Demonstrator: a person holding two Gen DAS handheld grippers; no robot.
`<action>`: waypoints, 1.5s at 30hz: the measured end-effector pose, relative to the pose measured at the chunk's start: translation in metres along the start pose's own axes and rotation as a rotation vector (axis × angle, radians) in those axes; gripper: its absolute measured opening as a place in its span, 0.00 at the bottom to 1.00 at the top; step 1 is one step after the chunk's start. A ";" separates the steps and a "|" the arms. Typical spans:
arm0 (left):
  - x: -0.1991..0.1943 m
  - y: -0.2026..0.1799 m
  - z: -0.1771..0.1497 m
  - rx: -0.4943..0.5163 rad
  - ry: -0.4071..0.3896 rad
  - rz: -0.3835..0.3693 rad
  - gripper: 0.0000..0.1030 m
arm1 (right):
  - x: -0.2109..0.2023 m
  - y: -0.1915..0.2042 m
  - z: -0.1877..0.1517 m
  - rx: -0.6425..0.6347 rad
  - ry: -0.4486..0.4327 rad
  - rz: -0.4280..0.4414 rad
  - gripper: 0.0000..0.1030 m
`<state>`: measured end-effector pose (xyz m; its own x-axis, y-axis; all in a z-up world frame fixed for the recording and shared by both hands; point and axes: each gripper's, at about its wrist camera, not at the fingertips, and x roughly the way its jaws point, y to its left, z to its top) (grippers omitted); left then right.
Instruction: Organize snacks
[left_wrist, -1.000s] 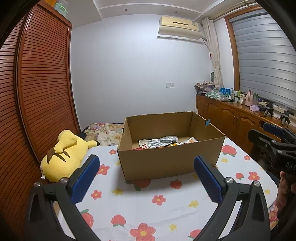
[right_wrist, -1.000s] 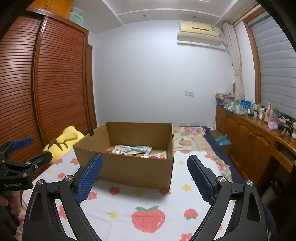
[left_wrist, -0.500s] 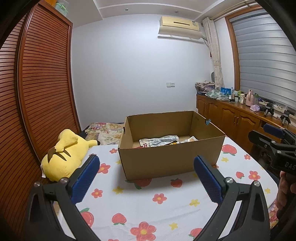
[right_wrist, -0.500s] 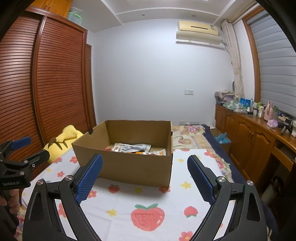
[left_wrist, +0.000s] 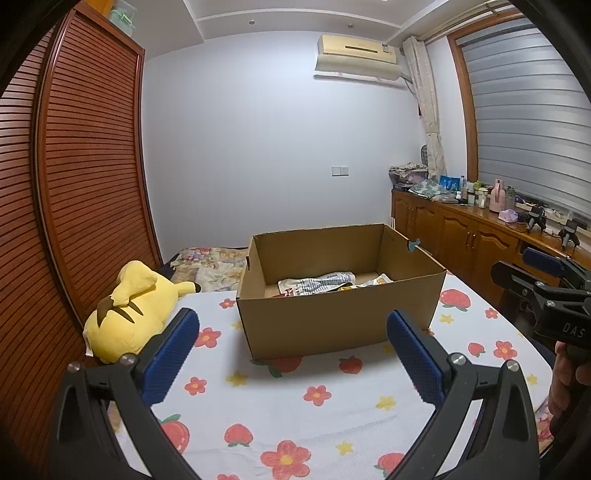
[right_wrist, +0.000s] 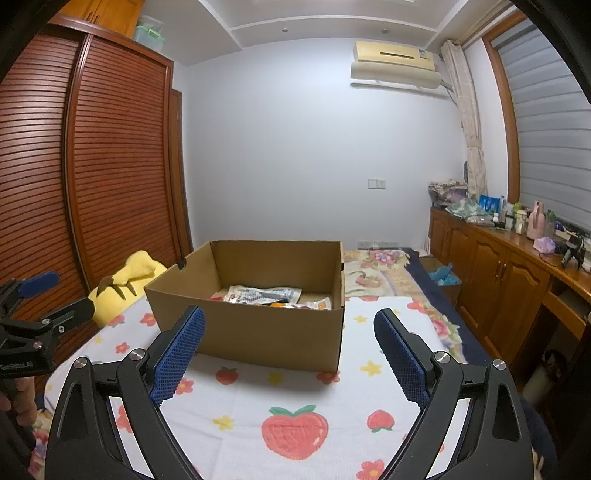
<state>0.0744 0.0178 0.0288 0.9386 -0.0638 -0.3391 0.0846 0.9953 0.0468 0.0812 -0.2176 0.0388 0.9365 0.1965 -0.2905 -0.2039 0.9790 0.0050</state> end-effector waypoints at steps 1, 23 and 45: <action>0.000 0.000 0.000 0.001 0.000 0.000 0.99 | 0.000 0.000 0.000 -0.001 -0.001 -0.001 0.92; -0.005 0.001 0.002 0.004 -0.014 0.012 0.99 | -0.002 -0.001 0.002 0.007 0.000 0.001 0.92; -0.009 0.000 0.002 0.003 -0.024 0.011 0.99 | -0.002 0.002 -0.004 0.013 0.009 0.000 0.92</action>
<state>0.0664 0.0178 0.0334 0.9473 -0.0546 -0.3156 0.0750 0.9958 0.0530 0.0775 -0.2160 0.0353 0.9339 0.1963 -0.2987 -0.2004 0.9796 0.0173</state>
